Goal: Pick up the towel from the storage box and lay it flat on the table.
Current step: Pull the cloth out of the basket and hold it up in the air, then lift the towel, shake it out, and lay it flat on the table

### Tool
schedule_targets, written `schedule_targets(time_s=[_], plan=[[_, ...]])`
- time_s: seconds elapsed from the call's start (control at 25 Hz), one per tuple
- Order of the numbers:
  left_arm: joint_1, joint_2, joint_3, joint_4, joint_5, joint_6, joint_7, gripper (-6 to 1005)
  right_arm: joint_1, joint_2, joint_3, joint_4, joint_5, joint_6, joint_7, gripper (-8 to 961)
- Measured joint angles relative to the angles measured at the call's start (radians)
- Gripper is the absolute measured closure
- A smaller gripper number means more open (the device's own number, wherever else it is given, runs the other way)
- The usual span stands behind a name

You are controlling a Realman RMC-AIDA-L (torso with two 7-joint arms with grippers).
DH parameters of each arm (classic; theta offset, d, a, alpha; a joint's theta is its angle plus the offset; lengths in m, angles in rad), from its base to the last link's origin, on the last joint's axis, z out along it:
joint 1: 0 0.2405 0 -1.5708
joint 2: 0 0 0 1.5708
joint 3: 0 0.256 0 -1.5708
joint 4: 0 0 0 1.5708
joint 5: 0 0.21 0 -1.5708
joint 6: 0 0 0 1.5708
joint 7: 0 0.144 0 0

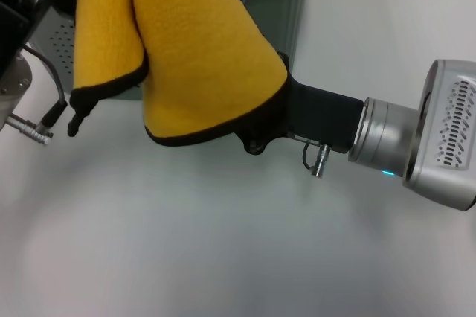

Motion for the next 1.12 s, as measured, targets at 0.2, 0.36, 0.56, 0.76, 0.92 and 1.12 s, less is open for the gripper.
schedule_targets(time_s=[0.2, 0.36, 0.56, 0.76, 0.92, 1.12], plan=[[0.0, 0.0, 0.001, 0.0, -0.001, 0.001, 0.0, 982, 0.0, 0.0, 0.005, 0.0, 0.004, -0.014, -0.002, 939], [0.005, 0.0, 0.001, 0.0, -0.001, 0.002, 0.0, 982, 0.001, 0.0, 0.012, 0.0, 0.004, -0.014, -0.014, 944], [0.041, 0.009, -0.006, -0.073, 0.003, -0.003, 0.015, 981, -0.003, -0.007, 0.025, -0.057, -0.027, -0.014, -0.028, 947], [0.159, 0.021, -0.042, -0.206, 0.0, -0.047, 0.156, 980, -0.105, -0.007, 0.165, -0.24, -0.219, -0.033, -0.004, 946], [0.265, 0.012, -0.119, -0.225, -0.004, -0.153, 0.217, 980, -0.174, -0.006, 0.254, -0.4, -0.354, -0.092, 0.062, 946], [0.286, 0.006, -0.14, -0.235, 0.014, -0.27, 0.257, 905, -0.142, -0.009, 0.325, -0.486, -0.437, -0.095, 0.161, 945]])
